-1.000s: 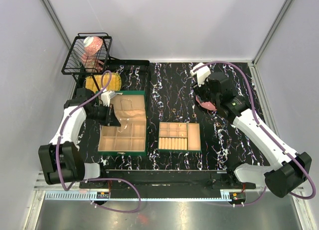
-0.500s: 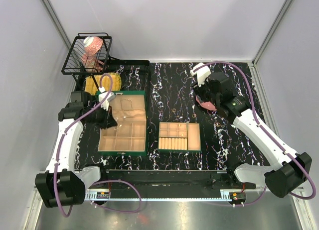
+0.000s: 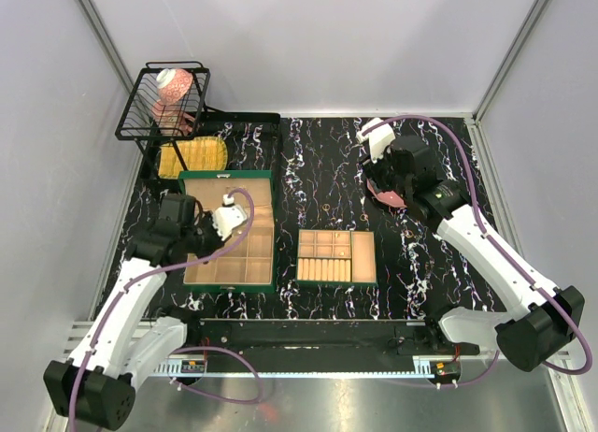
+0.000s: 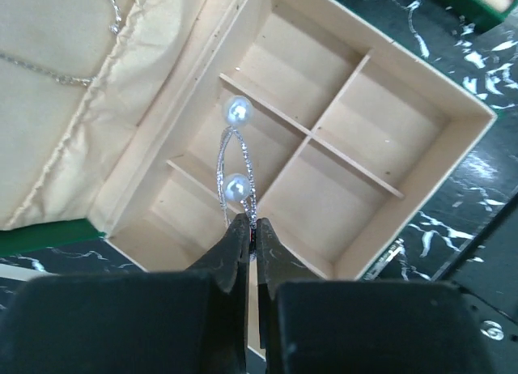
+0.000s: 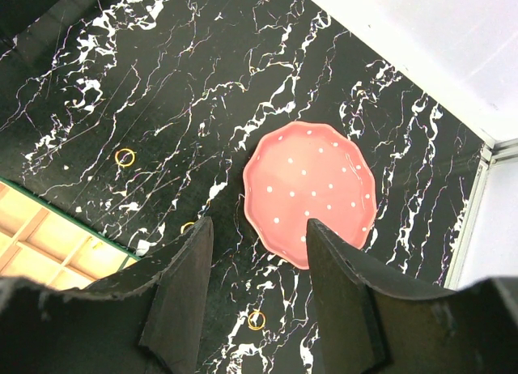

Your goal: Organize the mixed jewelry

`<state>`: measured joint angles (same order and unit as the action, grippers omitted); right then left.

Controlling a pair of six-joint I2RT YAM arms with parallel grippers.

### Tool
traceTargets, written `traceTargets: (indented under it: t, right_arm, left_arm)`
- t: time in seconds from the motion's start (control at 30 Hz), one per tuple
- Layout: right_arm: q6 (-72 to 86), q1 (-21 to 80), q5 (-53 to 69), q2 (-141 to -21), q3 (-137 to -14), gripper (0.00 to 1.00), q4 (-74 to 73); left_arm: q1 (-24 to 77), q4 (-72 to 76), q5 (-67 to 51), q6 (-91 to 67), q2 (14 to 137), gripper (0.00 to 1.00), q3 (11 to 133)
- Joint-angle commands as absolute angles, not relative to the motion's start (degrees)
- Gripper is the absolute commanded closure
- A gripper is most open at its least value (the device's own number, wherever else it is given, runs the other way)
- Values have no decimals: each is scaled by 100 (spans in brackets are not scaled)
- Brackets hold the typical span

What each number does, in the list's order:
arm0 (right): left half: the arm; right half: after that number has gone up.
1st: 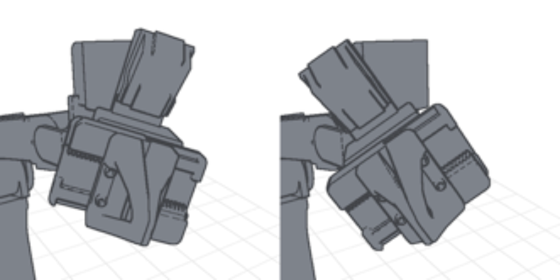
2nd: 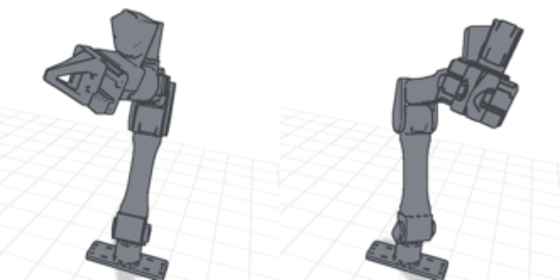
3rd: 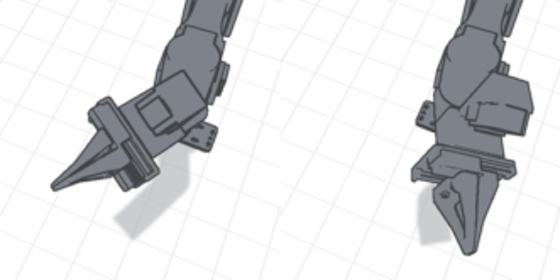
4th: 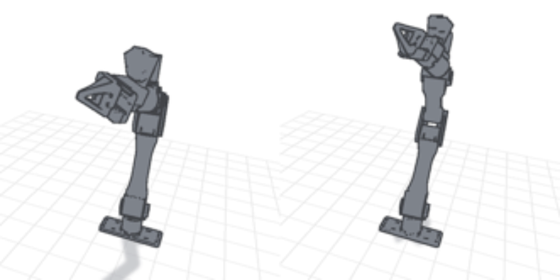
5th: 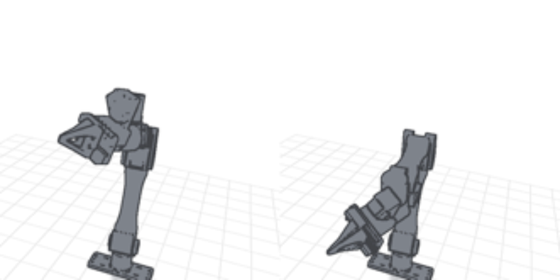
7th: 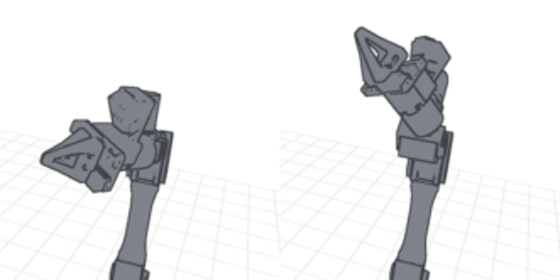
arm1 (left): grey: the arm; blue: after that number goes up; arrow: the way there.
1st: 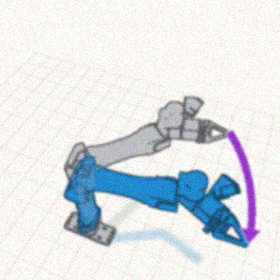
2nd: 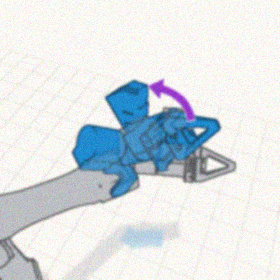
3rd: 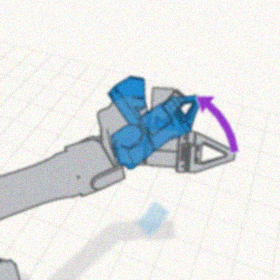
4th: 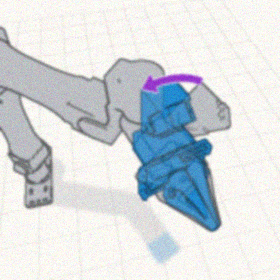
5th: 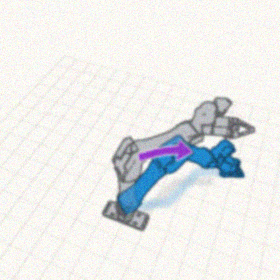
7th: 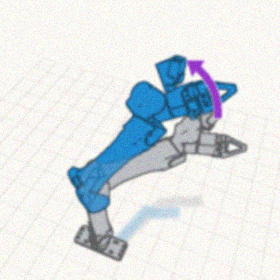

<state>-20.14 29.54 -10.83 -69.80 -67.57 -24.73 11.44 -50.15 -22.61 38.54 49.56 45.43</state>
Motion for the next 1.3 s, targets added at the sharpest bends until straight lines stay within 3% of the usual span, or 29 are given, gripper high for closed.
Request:
traceTargets:
  t: [0.0, 0.43, 1.27]
  right_arm:
    - [-2065, 2900, -1011, -6952, -6882, 44, -2303]
    - [-2083, 2856, -1011, -6961, -6794, 44, -2268]
    - [-2074, 2804, -949, -6943, -6724, 43, -2285]
  left_arm:
    - [1634, -4070, -1117, 4078, 4606, 100, 4228]
    - [2952, -3358, 210, 4148, 4561, 100, 3472]
    - [3550, -2470, 1195, 3797, 4983, 100, 2953]
